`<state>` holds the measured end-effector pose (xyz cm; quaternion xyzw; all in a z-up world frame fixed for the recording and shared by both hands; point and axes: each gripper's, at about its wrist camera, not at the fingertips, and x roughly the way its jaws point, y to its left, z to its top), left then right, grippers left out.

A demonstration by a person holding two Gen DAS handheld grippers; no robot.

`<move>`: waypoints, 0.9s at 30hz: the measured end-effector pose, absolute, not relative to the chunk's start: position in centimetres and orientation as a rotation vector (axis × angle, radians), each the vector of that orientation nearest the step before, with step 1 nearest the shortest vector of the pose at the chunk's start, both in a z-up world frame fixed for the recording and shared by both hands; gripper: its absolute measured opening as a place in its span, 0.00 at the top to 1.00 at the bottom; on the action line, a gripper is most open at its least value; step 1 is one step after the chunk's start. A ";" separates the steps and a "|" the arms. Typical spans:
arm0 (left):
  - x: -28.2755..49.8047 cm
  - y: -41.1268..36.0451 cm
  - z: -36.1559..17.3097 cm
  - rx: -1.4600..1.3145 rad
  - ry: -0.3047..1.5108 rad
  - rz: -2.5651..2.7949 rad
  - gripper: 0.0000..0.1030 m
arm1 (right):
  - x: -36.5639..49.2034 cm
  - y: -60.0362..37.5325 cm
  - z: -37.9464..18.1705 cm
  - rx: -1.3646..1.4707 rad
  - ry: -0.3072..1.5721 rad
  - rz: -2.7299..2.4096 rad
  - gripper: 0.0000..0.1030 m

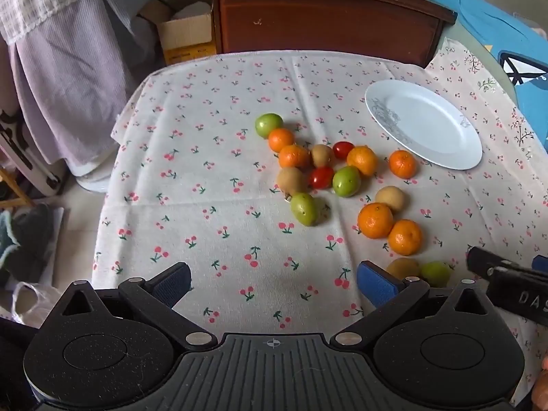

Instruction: Organize fruits

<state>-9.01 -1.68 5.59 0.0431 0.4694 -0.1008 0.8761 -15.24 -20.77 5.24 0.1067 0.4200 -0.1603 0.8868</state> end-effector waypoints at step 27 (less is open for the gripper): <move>-7.8 -1.1 5.2 0.092 1.024 -0.093 0.00 | -11.3 -18.2 5.5 0.095 1.023 -0.253 0.01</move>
